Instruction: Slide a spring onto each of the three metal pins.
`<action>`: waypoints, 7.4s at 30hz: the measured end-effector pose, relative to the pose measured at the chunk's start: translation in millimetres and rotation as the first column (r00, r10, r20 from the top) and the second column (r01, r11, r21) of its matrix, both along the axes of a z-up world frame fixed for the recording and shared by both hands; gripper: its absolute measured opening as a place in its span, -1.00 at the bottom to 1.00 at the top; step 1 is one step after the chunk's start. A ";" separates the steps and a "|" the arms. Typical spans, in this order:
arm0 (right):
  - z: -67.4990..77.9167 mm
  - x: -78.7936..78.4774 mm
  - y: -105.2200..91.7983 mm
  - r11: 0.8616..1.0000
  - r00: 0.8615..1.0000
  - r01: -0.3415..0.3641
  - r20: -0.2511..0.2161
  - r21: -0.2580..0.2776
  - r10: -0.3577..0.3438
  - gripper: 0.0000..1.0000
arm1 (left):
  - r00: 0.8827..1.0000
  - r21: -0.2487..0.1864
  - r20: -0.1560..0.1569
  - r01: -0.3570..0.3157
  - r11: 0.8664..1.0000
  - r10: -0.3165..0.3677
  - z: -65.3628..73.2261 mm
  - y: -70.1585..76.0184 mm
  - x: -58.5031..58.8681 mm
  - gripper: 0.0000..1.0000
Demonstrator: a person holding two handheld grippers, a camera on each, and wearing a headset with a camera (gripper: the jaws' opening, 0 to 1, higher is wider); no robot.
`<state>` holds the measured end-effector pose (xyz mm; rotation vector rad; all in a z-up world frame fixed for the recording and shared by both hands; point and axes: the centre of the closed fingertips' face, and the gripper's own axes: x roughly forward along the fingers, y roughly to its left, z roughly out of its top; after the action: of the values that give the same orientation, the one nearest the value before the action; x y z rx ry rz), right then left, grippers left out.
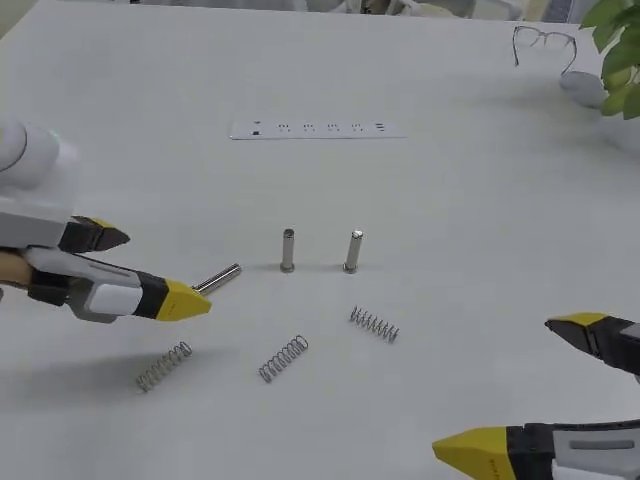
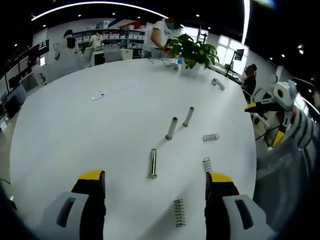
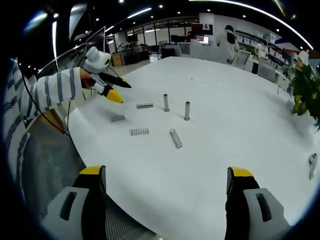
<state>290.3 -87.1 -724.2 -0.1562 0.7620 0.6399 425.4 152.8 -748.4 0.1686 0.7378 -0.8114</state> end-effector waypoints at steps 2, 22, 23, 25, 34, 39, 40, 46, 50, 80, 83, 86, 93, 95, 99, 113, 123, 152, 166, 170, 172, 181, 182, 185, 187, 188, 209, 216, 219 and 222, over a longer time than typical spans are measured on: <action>0.3 0.3 0.0 1.000 1.000 0.003 0.001 0.003 -0.003 0.99 | 1.000 0.005 0.003 0.008 1.000 -0.008 -0.5 -2.4 2.9 0.56; -3.0 0.1 1.5 1.000 1.000 0.013 -0.011 0.026 -0.013 0.98 | 0.998 0.000 -0.010 0.064 0.998 -0.064 -14.8 -36.4 17.6 0.09; -3.1 0.2 1.3 1.000 1.000 0.014 -0.011 0.026 -0.014 0.98 | 0.998 -0.001 -0.012 0.065 0.998 -0.065 -15.2 -37.1 17.8 0.06; -4.4 -0.4 0.4 1.000 1.000 0.012 -0.017 0.023 -0.012 0.98 | 0.997 0.003 -0.022 0.080 0.997 -0.080 -18.1 -41.5 17.2 -0.01; -7.2 -2.0 -0.9 0.999 0.999 0.017 -0.028 0.028 -0.017 0.97 | 0.992 0.043 -0.026 0.129 0.991 -0.127 -27.4 -49.1 19.4 -0.18; -9.0 -2.3 -0.8 1.000 0.999 0.016 -0.034 0.027 -0.015 0.97 | 0.991 0.062 -0.034 0.131 0.989 -0.129 -32.3 -51.2 25.7 -0.26; -9.4 -2.3 -0.9 1.000 0.999 0.016 -0.035 0.026 -0.015 0.96 | 0.991 0.066 -0.037 0.130 0.989 -0.127 -34.2 -51.4 27.8 -0.31; -10.8 -2.2 -1.7 0.999 0.999 0.020 -0.040 0.027 -0.018 0.96 | 0.990 0.070 -0.044 0.134 0.989 -0.131 -42.7 -54.9 34.5 -0.45; -11.3 -2.6 -2.1 1.000 0.999 0.017 -0.040 0.025 -0.016 0.95 | 0.987 0.089 -0.044 0.155 0.984 -0.152 -49.3 -56.2 33.9 -0.62; -8.0 -0.4 -1.0 0.996 0.999 0.045 -0.028 0.083 -0.043 0.92 | 0.990 0.089 -0.060 0.133 0.987 -0.128 -57.2 -57.1 33.3 -1.00; -9.5 -1.8 -1.0 0.996 0.999 0.042 -0.032 0.073 -0.040 0.91 | 0.991 0.080 -0.060 0.125 0.989 -0.120 -57.2 -56.8 33.2 -1.00; -8.5 -1.9 -0.1 0.996 0.999 0.041 -0.029 0.076 -0.039 0.91 | 0.990 0.086 -0.053 0.132 0.988 -0.128 -57.1 -57.1 32.8 -1.00; -6.6 -2.0 0.2 0.996 0.999 0.039 -0.022 0.077 -0.037 0.91 | 0.990 0.086 -0.057 0.132 0.988 -0.127 -57.4 -56.6 33.1 -1.00; -5.7 -2.2 0.4 0.996 0.999 0.037 -0.021 0.078 -0.036 0.92 | 0.992 0.057 -0.072 0.105 0.993 -0.101 -57.2 -55.7 33.8 -1.00; -2.6 -0.4 -0.2 0.996 0.999 0.047 -0.004 0.081 -0.047 0.93 | 0.994 0.053 -0.064 0.089 0.995 -0.086 -56.2 -55.4 35.3 -1.00; 3.1 5.7 -2.9 0.992 0.997 0.067 0.016 0.108 -0.069 0.93 | 0.997 0.050 -0.026 0.069 0.996 -0.068 -38.3 -53.3 40.6 -1.00; 7.3 7.7 -1.9 0.991 0.996 0.073 0.032 0.116 -0.077 0.93 | 0.998 0.038 0.004 0.056 0.998 -0.057 -22.5 -45.9 42.3 -1.00; 17.9 17.4 -3.5 0.989 0.993 0.069 0.082 0.132 -0.080 0.92 | 0.998 0.068 0.052 0.034 0.997 -0.038 -7.8 -44.8 52.5 -1.00; 14.3 14.9 -7.2 0.992 0.994 0.079 0.067 0.098 -0.086 0.94 | 0.994 0.116 0.087 0.054 0.992 -0.064 -11.9 -52.5 53.6 -1.00; 13.4 12.4 -8.2 0.992 0.994 0.080 0.062 0.096 -0.086 0.94 | 0.994 0.130 0.088 0.053 0.990 -0.065 -13.9 -51.1 51.8 -1.00; 13.5 11.9 -7.9 0.992 0.994 0.081 0.061 0.101 -0.087 0.94 | 0.996 0.109 0.075 0.037 0.993 -0.045 -13.9 -51.8 51.1 -1.00; 12.9 10.9 -7.4 0.992 0.995 0.078 0.057 0.100 -0.084 0.93 | 0.997 0.047 0.080 0.011 0.999 -0.015 -8.7 -53.2 52.2 -1.00; 12.5 10.3 -7.3 0.992 0.995 0.077 0.055 0.100 -0.082 0.93 | 0.997 0.045 0.076 0.007 0.999 -0.010 -8.5 -52.8 52.7 -1.00; 12.2 9.1 -6.5 0.992 0.995 0.073 0.054 0.101 -0.079 0.93 | 0.997 0.051 0.078 0.013 0.999 -0.017 -8.6 -52.3 52.1 -1.00; 12.0 8.7 -6.4 0.992 0.995 0.074 0.053 0.102 -0.080 0.93 | 0.997 0.048 0.074 0.018 0.999 -0.022 -8.5 -52.6 50.9 -1.00; 11.8 8.5 -6.5 0.992 0.995 0.075 0.053 0.102 -0.080 0.93 | 0.997 0.048 0.074 0.018 0.999 -0.022 -8.5 -52.6 50.6 -1.00; 12.2 4.9 -6.9 0.988 0.994 0.089 0.046 0.123 -0.096 0.92 | 0.999 0.006 0.049 -0.018 1.000 0.017 -0.3 -42.7 44.1 -0.79; 13.9 5.4 -6.5 0.989 0.995 0.083 0.052 0.120 -0.090 0.92 | 0.999 0.004 0.044 -0.032 0.999 0.032 2.4 -36.2 38.3 -0.74; 13.9 5.5 -6.5 0.989 0.994 0.084 0.053 0.119 -0.091 0.92 | 0.998 0.011 0.042 -0.044 0.999 0.044 1.6 -30.9 33.5 -0.68; 12.9 4.9 -5.9 0.989 0.995 0.082 0.050 0.120 -0.088 0.92 | 0.998 -0.003 0.030 -0.048 0.999 0.048 1.7 -29.4 28.7 -0.71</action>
<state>295.2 -93.0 -711.3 -0.0332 0.6725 0.5954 454.2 123.4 -746.7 0.1601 0.7106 -0.7622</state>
